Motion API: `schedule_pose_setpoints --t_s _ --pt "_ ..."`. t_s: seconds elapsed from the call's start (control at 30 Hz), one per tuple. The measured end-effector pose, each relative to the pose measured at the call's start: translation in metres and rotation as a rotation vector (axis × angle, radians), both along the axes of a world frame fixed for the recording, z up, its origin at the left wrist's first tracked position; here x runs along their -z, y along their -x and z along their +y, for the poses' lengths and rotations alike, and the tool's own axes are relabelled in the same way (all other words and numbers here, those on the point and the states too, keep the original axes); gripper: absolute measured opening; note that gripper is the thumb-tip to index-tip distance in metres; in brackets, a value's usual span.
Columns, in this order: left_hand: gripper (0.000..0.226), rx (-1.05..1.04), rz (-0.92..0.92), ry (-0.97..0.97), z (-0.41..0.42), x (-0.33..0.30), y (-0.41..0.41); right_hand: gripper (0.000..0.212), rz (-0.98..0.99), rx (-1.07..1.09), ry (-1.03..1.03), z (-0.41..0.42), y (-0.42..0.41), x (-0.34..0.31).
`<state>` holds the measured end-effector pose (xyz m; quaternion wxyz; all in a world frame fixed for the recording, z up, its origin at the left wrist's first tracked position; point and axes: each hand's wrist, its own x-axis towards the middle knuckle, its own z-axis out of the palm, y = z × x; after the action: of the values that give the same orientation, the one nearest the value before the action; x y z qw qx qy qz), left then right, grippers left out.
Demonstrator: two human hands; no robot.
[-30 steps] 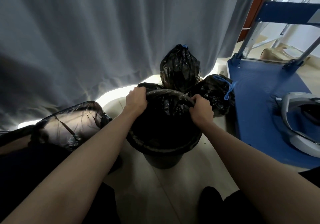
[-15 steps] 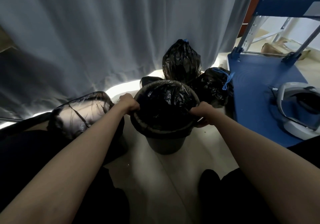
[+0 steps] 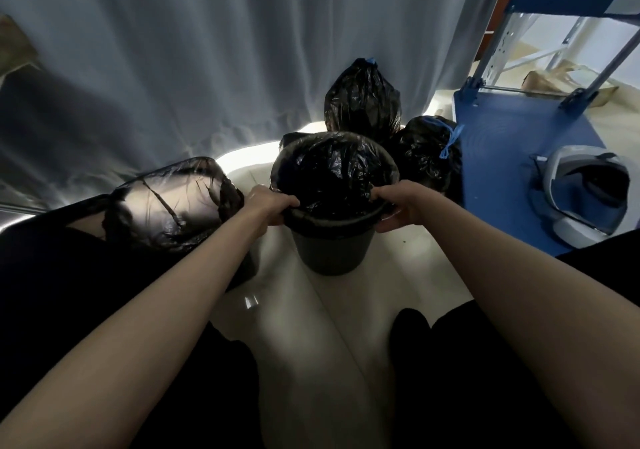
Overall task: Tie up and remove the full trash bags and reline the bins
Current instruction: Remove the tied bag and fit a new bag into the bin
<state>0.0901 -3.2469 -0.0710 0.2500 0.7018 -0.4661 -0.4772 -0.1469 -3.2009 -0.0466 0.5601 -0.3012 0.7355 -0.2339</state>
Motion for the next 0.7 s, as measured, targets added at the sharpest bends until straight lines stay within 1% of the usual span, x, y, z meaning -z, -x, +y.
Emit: schedule_pose_setpoints --t_s 0.07,0.1,0.23,0.3,0.33,0.37,0.43,0.47,0.53,0.57,0.6,0.67,0.7 --pt "0.032 0.017 0.123 -0.106 0.011 0.005 0.006 0.003 -0.038 0.000 -0.026 0.002 -0.007 0.001" --pt "0.034 0.007 0.175 -0.138 0.014 0.007 0.008 0.003 -0.051 0.003 -0.027 0.002 -0.009 0.002" --pt "0.022 -0.040 0.332 -0.204 0.019 0.006 0.015 0.026 -0.137 0.085 0.053 0.002 -0.009 0.015" --pt "0.015 -0.040 0.355 -0.225 0.021 0.004 0.015 0.033 -0.172 0.106 0.085 0.001 -0.006 0.020" --pt "0.012 -0.041 0.341 -0.226 0.020 0.005 0.014 0.032 -0.175 0.111 0.092 0.001 -0.004 0.022" --pt "0.011 -0.041 0.317 -0.218 0.018 0.005 0.015 0.026 -0.166 0.105 0.097 0.002 -0.004 0.022" --pt "0.012 -0.034 0.198 -0.129 0.013 0.008 0.015 0.015 -0.120 0.094 0.093 0.002 -0.003 0.021" --pt "0.024 -0.022 0.085 -0.050 0.009 0.011 0.014 0.011 -0.082 0.090 0.090 0.001 -0.004 0.021" --pt "0.061 0.023 -0.200 0.120 0.002 0.010 0.011 0.003 -0.024 0.100 0.098 0.000 -0.004 0.021" --pt "0.070 0.051 -0.315 0.196 -0.001 0.007 0.010 0.004 -0.005 0.121 0.120 -0.001 -0.003 0.021" --pt "0.069 0.082 -0.393 0.249 -0.005 0.005 0.009 0.014 0.031 0.145 0.151 -0.004 0.000 0.022" --pt "0.054 0.138 -0.485 0.300 -0.017 0.002 0.006 0.042 0.162 0.182 0.214 -0.008 0.005 0.023" --pt "0.046 0.142 -0.508 0.304 -0.022 0.001 0.004 0.048 0.212 0.184 0.237 -0.010 0.007 0.024"
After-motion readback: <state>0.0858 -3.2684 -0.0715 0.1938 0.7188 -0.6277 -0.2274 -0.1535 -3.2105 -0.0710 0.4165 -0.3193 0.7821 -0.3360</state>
